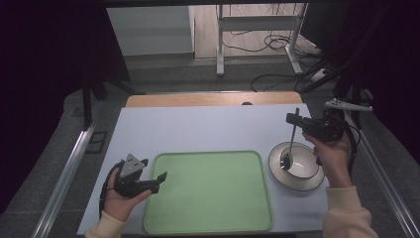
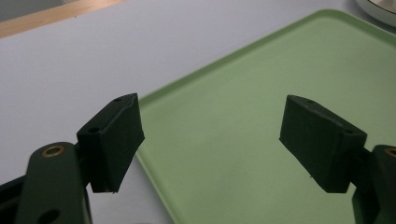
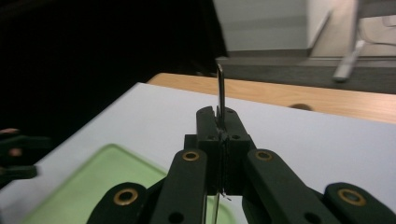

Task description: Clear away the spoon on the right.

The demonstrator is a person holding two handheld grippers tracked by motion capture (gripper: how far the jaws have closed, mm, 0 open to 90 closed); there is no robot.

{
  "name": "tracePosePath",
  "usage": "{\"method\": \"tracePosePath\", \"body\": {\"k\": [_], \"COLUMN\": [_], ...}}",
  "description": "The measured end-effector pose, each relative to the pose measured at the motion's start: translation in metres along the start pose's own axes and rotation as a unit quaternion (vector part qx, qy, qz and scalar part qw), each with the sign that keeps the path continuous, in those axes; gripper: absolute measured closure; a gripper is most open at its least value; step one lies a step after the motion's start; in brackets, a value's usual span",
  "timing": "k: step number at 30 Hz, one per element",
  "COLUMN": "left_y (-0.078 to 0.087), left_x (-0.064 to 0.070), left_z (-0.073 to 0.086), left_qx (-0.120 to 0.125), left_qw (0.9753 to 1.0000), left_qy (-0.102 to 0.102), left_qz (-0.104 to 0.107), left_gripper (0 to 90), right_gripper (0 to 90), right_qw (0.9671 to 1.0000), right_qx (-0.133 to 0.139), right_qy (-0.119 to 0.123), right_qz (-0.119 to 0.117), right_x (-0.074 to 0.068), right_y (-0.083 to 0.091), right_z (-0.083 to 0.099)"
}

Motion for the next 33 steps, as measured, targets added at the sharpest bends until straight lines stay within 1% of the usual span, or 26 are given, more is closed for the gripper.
{"method": "tracePosePath", "body": {"k": [1, 2, 3, 5, 6, 9, 11, 12, 13, 16, 18, 19, 21, 22, 23, 31, 33], "left_y": [0.000, 0.000, 0.000, 0.000, 0.001, 0.001, 0.001, 0.001, 0.000, 0.000, 0.000, 0.000, 0.000, 0.000, 0.000, 0.001, 0.001], "left_x": [0.000, -0.001, 0.000, 0.000, 0.000, 0.001, 0.001, 0.000, -0.001, -0.001, -0.001, -0.001, -0.001, -0.001, -0.001, -0.001, -0.002], "left_z": [0.000, 0.000, 0.000, 0.000, 0.000, 0.000, 0.000, 0.000, 0.000, 0.001, 0.001, 0.001, 0.001, 0.001, 0.001, 0.001, 0.001], "left_qx": [0.001, 0.000, 0.001, 0.000, -0.001, 0.000, 0.000, 0.001, 0.000, -0.002, -0.001, -0.001, -0.001, -0.001, -0.002, -0.001, -0.001], "left_qw": [1.0000, 1.0000, 1.0000, 1.0000, 1.0000, 1.0000, 1.0000, 1.0000, 1.0000, 1.0000, 1.0000, 1.0000, 1.0000, 1.0000, 1.0000, 1.0000, 1.0000], "left_qy": [0.001, 0.002, 0.002, 0.001, 0.000, -0.001, 0.000, 0.001, 0.001, 0.002, 0.002, 0.002, 0.003, 0.004, 0.004, 0.005, 0.004], "left_qz": [-0.001, -0.002, -0.002, -0.002, -0.002, -0.002, -0.002, -0.002, -0.003, -0.002, -0.002, -0.002, -0.002, -0.002, -0.001, -0.002, -0.003], "left_gripper": [20.7, 20.6, 20.7, 20.7, 20.7, 20.7, 20.7, 20.7, 20.7, 20.7, 20.7, 20.7, 20.7, 20.7, 20.8, 20.8, 20.8], "right_gripper": [88.6, 88.7, 88.7, 88.6, 88.6, 88.6, 88.7, 88.7, 88.6, 88.6, 88.6, 88.6, 88.6, 88.6, 88.6, 88.6, 88.6], "right_qw": [0.9998, 0.9998, 0.9999, 0.9998, 0.9996, 0.9994, 0.9989, 0.9989, 0.9986, 0.9986, 0.9983, 0.9983, 0.9976, 0.9976, 0.9974, 0.9963, 0.9955], "right_qx": [0.004, 0.003, -0.001, -0.003, -0.004, -0.006, -0.009, -0.009, -0.008, -0.010, -0.017, -0.017, -0.020, -0.020, -0.024, -0.034, -0.037], "right_qy": [-0.007, 0.001, 0.007, 0.010, 0.010, 0.011, 0.015, 0.015, 0.011, 0.011, 0.003, 0.003, -0.006, -0.006, -0.007, -0.013, -0.017], "right_qz": [-0.016, -0.019, -0.015, -0.017, -0.027, -0.033, -0.042, -0.042, -0.051, -0.051, -0.056, -0.056, -0.066, -0.066, -0.068, -0.078, -0.085], "right_x": [-0.003, -0.010, -0.012, -0.015, -0.020, -0.024, -0.031, -0.031, -0.034, -0.036, -0.037, -0.037, -0.039, -0.039, -0.041, -0.048, -0.052], "right_y": [0.000, -0.003, -0.004, -0.005, -0.007, -0.009, -0.012, -0.012, -0.014, -0.016, -0.021, -0.021, -0.026, -0.026, -0.029, -0.038, -0.042], "right_z": [-0.001, -0.001, -0.001, -0.001, 0.000, 0.000, 0.001, 0.001, 0.002, 0.004, 0.008, 0.008, 0.013, 0.013, 0.015, 0.022, 0.025]}}
Point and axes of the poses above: each handheld gripper's, and its own axes: y roughly backward along the jaws, z roughly out of its underside, x roughly to its right, the point moved 1 cm from there along -y, roughly forward along the jaws, and after that the axes turned 6 degrees about -z, right-handed, at the moved point
